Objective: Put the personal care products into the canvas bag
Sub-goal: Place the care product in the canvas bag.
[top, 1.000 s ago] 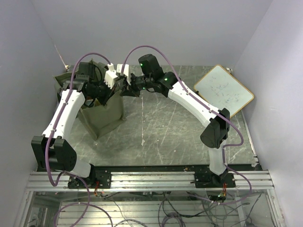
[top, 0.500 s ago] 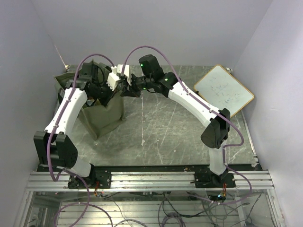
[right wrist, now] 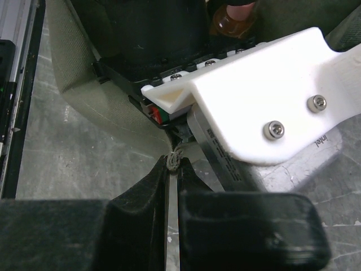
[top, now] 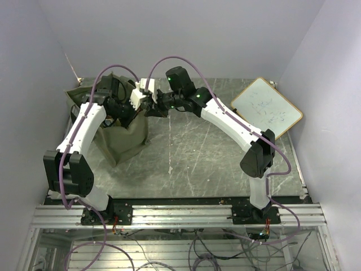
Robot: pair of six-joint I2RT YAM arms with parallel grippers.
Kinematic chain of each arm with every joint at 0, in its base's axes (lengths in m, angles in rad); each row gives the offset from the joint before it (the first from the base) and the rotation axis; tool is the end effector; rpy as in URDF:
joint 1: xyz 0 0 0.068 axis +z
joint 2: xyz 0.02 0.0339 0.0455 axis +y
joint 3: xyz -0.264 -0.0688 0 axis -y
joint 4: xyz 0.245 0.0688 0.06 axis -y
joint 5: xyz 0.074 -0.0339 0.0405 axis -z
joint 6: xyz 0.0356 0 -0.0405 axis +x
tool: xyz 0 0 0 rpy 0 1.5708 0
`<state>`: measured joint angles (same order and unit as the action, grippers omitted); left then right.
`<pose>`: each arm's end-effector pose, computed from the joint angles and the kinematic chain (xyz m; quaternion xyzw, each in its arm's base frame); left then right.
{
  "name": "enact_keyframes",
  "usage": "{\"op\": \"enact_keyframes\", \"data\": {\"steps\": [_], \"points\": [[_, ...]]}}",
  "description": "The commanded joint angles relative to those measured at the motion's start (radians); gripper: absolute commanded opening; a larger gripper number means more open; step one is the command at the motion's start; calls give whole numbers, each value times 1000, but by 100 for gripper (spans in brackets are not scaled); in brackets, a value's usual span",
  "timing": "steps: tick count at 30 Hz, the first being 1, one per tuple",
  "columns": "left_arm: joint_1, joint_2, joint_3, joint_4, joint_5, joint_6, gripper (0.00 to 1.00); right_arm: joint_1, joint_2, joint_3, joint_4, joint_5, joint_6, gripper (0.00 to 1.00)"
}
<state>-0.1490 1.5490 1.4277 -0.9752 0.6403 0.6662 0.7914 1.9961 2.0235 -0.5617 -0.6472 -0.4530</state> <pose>0.3049 -0.0673 0.3161 0.4336 0.8177 -0.2387 0.2938 0.3083 0.3425 0.3685 -0.6080 0.5775 0.3514 0.4164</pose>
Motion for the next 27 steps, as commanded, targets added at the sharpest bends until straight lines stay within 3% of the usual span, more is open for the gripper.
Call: {"op": "enact_keyframes", "data": {"steps": [1,10,17,27], "points": [[-29,33,-5,-47,97,5,12,12,-58,-20,68,-47,4,0],[-29,22,-44,-34,125,4,17,12,-63,-34,81,-28,11,0],[-29,5,-62,-11,121,-33,28,11,-71,-72,86,-14,5,0],[-28,-81,-86,53,95,-86,56,12,-71,-84,83,-26,8,0]]}}
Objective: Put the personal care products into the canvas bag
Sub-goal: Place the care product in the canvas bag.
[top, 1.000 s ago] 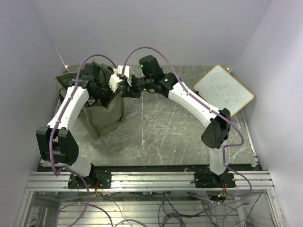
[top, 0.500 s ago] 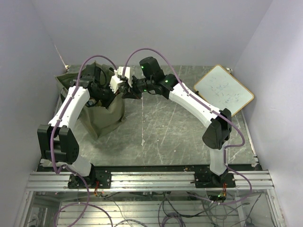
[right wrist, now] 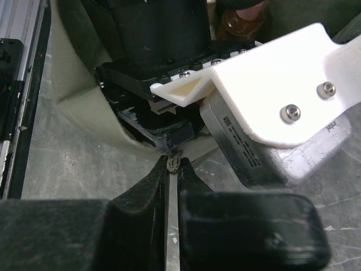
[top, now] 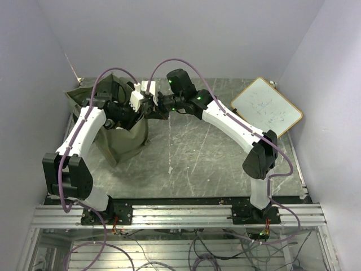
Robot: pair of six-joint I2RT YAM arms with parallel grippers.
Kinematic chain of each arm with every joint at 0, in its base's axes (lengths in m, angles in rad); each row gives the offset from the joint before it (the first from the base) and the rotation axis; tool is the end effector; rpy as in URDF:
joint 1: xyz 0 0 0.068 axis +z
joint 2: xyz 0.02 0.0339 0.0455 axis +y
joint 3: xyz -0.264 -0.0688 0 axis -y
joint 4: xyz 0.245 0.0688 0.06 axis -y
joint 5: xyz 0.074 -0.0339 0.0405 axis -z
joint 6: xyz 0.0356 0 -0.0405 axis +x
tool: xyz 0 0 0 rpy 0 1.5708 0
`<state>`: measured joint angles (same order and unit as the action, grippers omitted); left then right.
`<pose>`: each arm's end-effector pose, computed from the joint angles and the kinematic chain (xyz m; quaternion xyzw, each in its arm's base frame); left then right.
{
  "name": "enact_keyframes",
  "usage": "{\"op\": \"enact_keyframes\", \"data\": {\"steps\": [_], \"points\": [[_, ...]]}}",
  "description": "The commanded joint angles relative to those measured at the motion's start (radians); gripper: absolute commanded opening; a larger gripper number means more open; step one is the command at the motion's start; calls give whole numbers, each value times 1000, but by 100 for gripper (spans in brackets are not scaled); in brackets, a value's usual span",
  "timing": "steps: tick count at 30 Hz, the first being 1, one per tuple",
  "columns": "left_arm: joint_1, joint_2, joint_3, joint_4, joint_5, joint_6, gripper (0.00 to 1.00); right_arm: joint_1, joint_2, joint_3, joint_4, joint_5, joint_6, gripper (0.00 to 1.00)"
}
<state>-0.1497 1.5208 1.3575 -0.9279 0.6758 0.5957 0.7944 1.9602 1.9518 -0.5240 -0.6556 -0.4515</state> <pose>0.2985 -0.0675 0.3062 0.4070 0.8249 -0.2645 0.2897 0.3025 0.3390 0.3638 -0.6093 0.5744 0.3556 0.4152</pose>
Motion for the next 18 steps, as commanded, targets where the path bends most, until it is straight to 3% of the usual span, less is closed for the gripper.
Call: {"op": "enact_keyframes", "data": {"steps": [1,6,18], "points": [[-27,-60,-18,8,57,-17,59,9,-35,-15,45,-17,6,0],[-28,-79,-13,8,34,-22,68,9,-40,-27,46,-12,2,0],[-28,-125,41,17,-29,-53,75,9,-46,-25,38,-5,-6,4]]}}
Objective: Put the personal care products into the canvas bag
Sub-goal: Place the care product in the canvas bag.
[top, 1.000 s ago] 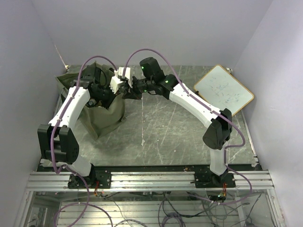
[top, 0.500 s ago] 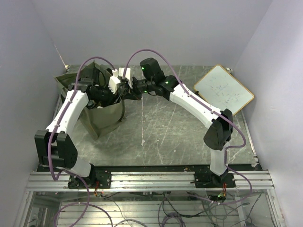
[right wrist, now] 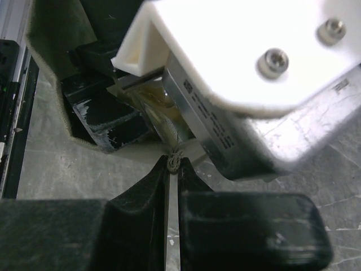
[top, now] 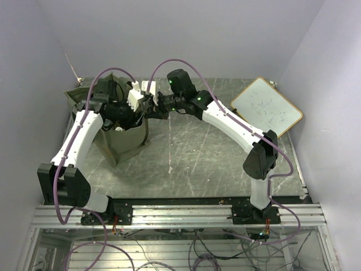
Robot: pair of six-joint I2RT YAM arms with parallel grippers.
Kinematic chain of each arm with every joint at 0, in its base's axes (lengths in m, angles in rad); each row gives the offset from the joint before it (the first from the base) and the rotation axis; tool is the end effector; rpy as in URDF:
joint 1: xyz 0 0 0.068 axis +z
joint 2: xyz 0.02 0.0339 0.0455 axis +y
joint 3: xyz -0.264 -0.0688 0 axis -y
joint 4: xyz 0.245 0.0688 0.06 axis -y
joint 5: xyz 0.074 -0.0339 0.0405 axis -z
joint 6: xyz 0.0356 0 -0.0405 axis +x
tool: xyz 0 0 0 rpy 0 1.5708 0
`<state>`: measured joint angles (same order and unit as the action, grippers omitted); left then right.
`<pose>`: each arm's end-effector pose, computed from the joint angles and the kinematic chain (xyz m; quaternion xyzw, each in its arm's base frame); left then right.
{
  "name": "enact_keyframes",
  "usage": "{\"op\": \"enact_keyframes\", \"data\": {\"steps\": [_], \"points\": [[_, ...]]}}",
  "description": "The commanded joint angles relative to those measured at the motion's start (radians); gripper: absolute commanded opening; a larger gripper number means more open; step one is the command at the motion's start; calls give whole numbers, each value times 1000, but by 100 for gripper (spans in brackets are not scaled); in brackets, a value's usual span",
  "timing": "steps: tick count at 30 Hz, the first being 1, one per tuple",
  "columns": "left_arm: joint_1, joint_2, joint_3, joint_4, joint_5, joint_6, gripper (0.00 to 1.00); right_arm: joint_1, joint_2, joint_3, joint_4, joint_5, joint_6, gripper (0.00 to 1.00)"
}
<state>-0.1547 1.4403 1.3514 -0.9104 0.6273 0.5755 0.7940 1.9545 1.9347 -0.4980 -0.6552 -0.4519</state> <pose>0.2839 -0.0654 0.3268 0.4071 0.8214 -0.2335 0.3240 0.3026 0.3388 0.3628 -0.6089 0.5705 0.3551 0.4215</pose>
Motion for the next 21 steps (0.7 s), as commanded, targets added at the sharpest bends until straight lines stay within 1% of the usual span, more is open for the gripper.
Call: {"op": "enact_keyframes", "data": {"steps": [1,8,21], "points": [[-22,-47,49,1,15,-36,75,10,-42,-8,10,-5,-6,5],[-23,-53,72,2,-8,-45,75,10,-49,-10,-2,-14,-21,7],[-23,-98,88,-14,-59,-7,76,9,-41,8,-28,-46,-34,13]]}}
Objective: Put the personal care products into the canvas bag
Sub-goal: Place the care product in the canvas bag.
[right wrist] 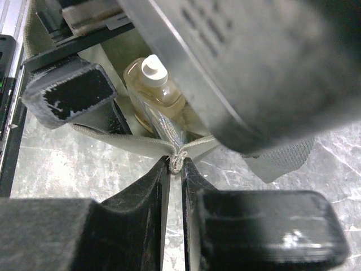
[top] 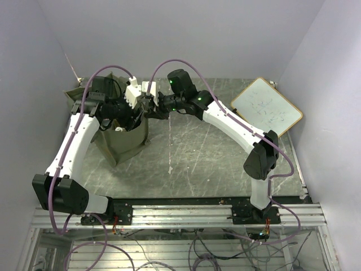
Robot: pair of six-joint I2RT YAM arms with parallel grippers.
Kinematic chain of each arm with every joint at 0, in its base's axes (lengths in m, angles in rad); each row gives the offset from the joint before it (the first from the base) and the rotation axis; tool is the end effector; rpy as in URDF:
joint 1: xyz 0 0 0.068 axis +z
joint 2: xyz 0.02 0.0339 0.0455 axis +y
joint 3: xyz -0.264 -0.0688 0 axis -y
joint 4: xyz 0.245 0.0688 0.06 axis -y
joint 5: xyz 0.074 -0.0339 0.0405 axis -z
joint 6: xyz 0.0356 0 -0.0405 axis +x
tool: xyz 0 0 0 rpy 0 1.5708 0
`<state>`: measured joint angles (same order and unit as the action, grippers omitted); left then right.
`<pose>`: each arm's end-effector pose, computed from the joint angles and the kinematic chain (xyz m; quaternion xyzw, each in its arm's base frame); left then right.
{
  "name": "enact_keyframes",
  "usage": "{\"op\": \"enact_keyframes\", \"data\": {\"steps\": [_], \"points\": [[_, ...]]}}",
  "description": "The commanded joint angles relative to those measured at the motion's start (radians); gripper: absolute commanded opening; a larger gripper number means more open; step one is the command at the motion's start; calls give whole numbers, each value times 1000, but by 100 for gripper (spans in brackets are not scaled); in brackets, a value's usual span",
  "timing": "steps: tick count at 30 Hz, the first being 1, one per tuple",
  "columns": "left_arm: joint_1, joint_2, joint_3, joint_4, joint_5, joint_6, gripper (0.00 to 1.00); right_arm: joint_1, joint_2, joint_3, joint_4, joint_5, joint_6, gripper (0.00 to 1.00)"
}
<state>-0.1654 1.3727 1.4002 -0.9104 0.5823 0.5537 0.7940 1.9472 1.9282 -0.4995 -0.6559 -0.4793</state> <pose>0.2702 -0.0649 0.3589 0.4079 0.8101 -0.2028 0.3691 0.3013 0.3375 0.3637 -0.6168 0.5621 0.3496 0.4259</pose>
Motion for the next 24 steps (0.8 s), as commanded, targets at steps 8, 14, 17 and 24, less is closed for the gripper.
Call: {"op": "enact_keyframes", "data": {"steps": [8,14,17,24], "points": [[-12,-56,83,-23,-13,3,77,8,-25,54,-55,-35,-15,18],[-12,-76,117,14,-45,-41,78,9,-50,35,-52,-10,-32,21],[-12,-81,135,24,-71,-48,79,9,-54,35,-58,-6,-33,22],[-12,-98,161,34,-84,-71,81,7,-68,19,-59,7,-45,24]]}}
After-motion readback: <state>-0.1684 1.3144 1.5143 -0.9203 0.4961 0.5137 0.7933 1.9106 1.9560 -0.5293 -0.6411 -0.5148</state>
